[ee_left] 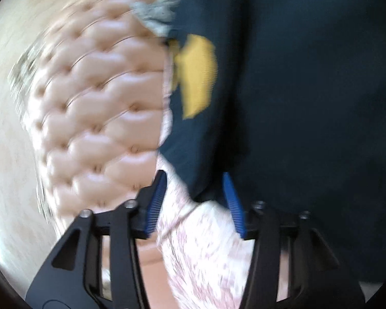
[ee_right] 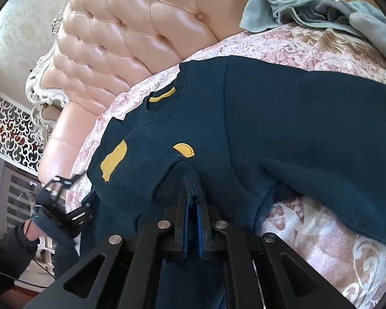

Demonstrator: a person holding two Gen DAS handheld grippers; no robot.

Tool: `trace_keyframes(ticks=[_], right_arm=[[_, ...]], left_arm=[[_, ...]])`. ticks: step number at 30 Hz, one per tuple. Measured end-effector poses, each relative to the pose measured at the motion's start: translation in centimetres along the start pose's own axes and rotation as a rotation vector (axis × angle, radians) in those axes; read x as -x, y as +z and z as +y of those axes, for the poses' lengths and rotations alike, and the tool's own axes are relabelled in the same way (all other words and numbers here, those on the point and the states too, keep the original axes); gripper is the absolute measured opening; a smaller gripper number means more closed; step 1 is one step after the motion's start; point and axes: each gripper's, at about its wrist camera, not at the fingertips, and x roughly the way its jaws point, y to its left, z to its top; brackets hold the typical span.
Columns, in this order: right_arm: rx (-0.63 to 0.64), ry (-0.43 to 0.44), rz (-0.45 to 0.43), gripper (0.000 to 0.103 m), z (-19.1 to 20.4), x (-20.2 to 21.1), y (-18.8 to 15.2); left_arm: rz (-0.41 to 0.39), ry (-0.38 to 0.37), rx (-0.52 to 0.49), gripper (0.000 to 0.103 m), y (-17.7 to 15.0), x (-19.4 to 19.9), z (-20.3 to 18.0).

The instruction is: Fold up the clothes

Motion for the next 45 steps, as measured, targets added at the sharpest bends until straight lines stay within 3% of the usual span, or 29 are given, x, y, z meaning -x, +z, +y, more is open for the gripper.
trace_keyframes(ticks=[2, 3, 8, 12, 13, 17, 18, 19, 21, 23, 25, 26, 32, 34, 35, 38, 41, 43, 45], right_arm=[[0.0, -0.001, 0.0, 0.005, 0.0, -0.1, 0.0], [-0.001, -0.001, 0.0, 0.005, 0.0, -0.1, 0.0], [-0.078, 0.074, -0.002, 0.005, -1.2, -0.1, 0.1], [-0.147, 0.133, 0.012, 0.007, -2.3, -0.3, 0.3], [-0.163, 0.144, 0.018, 0.007, -2.5, -0.3, 0.3], [-0.195, 0.172, 0.022, 0.012, -2.7, -0.2, 0.4], [-0.2, 0.178, 0.02, 0.016, -2.7, -0.1, 0.4], [-0.204, 0.183, 0.019, 0.019, -2.7, 0.0, 0.5], [-0.204, 0.209, 0.009, 0.038, -2.4, 0.1, 0.5], [-0.195, 0.216, -0.015, 0.042, -2.1, 0.4, 0.6], [-0.123, 0.09, -0.046, 0.009, -1.4, 0.5, 0.8], [-0.105, 0.06, -0.048, 0.004, -1.2, 0.4, 0.8], [-0.053, -0.013, -0.057, 0.004, -0.3, 0.1, 1.1], [-0.038, 0.001, -0.11, 0.004, 0.2, 1.3, 1.3], [-0.045, 0.019, -0.156, 0.009, 0.1, 2.4, 1.3], [-0.084, 0.083, -0.316, 0.009, -0.4, 6.1, 1.4], [-0.343, 0.131, -0.527, 0.01, -4.1, 11.0, -0.5], [-0.554, 0.083, -0.644, 0.01, -6.9, 13.9, -3.4], [-0.68, -0.025, -0.72, 0.01, -9.3, 16.5, -6.6]], left_arm=[[-0.051, 0.032, 0.132, 0.051, 1.7, 3.0, 1.9], [-0.106, 0.04, 0.143, 0.051, 3.2, 4.4, 1.7], [-0.302, 0.021, -0.017, 0.051, 12.8, 6.2, -3.6], [-0.32, -0.022, -0.136, 0.051, 17.8, 5.6, -6.4], [-0.307, -0.04, -0.144, 0.045, 18.4, 5.0, -6.2], [-0.24, -0.109, -0.149, 0.043, 20.6, 3.6, -5.5], [-0.222, -0.142, -0.142, 0.033, 21.0, 3.5, -5.3], [-0.208, -0.165, -0.142, 0.015, 21.3, 3.5, -5.3], [-0.215, -0.137, -0.201, 0.015, 21.2, 4.1, -6.4], [-0.224, -0.114, -0.24, 0.015, 21.1, 4.8, -7.2], [-0.232, -0.096, -0.263, 0.015, 20.9, 5.4, -7.7], [-0.232, -0.094, -0.26, 0.015, 20.9, 5.6, -7.8], [-0.223, -0.063, -0.271, 0.015, 21.8, 5.9, -8.6], [-0.223, -0.055, -0.271, 0.013, 22.0, 6.0, -8.9], [-0.222, -0.052, -0.265, 0.013, 22.1, 6.1, -8.9], [-0.207, -0.035, -0.234, 0.013, 22.5, 6.3, -9.1], [-0.189, -0.024, -0.182, 0.016, 23.1, 6.4, -8.8], [-0.18, -0.016, -0.147, 0.017, 23.5, 6.4, -8.6], [-0.179, 0.008, -0.127, 0.017, 23.7, 6.6, -8.8]])
